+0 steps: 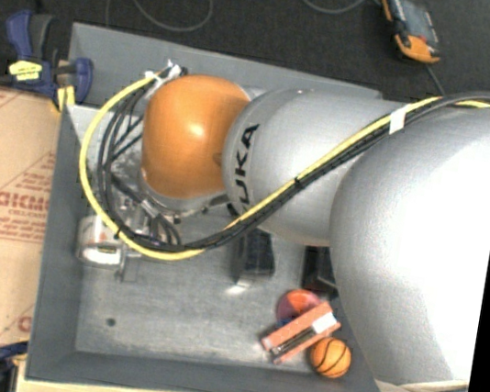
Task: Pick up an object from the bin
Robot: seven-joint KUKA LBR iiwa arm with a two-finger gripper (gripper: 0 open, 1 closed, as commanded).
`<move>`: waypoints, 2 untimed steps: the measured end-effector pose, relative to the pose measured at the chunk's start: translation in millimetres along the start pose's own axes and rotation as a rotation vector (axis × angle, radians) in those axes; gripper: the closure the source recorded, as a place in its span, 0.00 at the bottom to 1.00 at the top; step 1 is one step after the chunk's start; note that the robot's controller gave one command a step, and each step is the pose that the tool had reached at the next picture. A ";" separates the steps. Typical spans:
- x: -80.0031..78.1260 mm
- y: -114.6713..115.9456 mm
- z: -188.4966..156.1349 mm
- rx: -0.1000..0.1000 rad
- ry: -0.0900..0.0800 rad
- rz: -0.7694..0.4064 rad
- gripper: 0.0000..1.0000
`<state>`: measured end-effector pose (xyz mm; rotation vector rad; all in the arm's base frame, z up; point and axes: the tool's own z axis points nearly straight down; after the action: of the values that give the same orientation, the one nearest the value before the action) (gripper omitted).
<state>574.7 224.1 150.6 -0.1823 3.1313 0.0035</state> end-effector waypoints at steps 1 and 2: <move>-5.3 6.8 39.7 -0.006 -0.045 0.198 0.00; -14.7 4.2 41.4 -0.008 -0.060 0.141 1.00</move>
Offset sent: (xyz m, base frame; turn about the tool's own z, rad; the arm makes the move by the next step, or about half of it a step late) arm 0.0001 0.0092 -0.0806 0.3074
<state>589.0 230.1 109.3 0.0379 3.0774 0.0220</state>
